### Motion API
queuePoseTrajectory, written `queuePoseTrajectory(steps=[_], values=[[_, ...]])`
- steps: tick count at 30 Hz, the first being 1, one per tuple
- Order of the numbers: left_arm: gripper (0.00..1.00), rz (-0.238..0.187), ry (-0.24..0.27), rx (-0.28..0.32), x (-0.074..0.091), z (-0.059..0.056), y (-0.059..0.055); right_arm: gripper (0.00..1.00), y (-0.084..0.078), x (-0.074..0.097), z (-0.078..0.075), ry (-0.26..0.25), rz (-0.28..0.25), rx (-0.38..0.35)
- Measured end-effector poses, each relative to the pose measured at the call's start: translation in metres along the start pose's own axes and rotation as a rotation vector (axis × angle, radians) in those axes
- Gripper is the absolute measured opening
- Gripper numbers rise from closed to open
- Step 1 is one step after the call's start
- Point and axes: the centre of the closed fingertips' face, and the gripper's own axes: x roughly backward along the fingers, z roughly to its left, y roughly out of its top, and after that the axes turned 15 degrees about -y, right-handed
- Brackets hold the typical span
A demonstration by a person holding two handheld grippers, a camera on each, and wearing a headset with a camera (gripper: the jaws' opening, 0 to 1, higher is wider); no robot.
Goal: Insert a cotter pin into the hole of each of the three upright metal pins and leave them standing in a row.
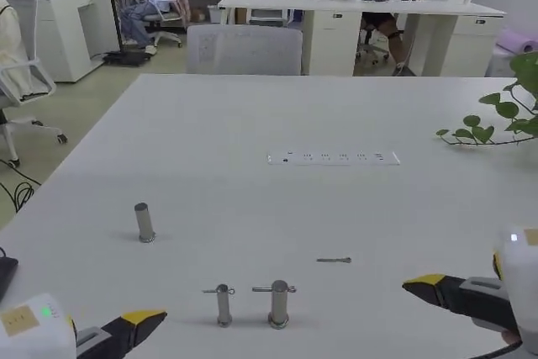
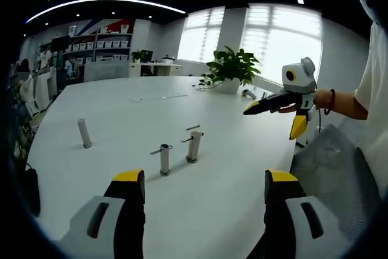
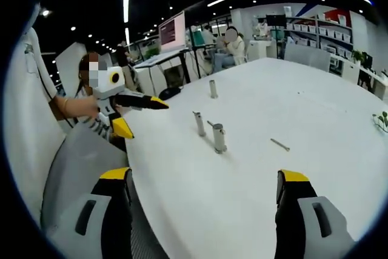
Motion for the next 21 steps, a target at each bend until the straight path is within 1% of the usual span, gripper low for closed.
queuePoseTrajectory(steps=[3, 5, 6, 10, 15, 21], values=[[0.8, -0.005, 0.006, 0.002, 0.003, 0.004, 0.004, 1.0, -0.001, 0.001, 0.003, 0.007, -0.005, -0.013], [0.79, -0.018, 0.006, 0.007, 0.004, 0.007, 0.008, 1.0, -0.002, 0.002, 0.004, 0.006, -0.005, -0.02], [0.79, -0.022, 0.01, -0.001, 0.004, 0.009, 0.01, 1.0, -0.003, 0.002, 0.003, 0.003, -0.004, -0.023], [0.78, -0.028, 0.017, 0.007, 0.006, 0.015, 0.019, 1.0, -0.003, 0.003, 0.004, 0.002, -0.012, -0.034], [0.76, -0.044, 0.044, -0.002, 0.011, 0.032, 0.03, 1.0, -0.002, 0.004, 0.004, -0.004, -0.02, -0.032], [0.74, -0.059, 0.076, -0.002, 0.016, 0.051, 0.039, 1.0, -0.003, 0.004, 0.007, -0.002, -0.023, -0.034]])
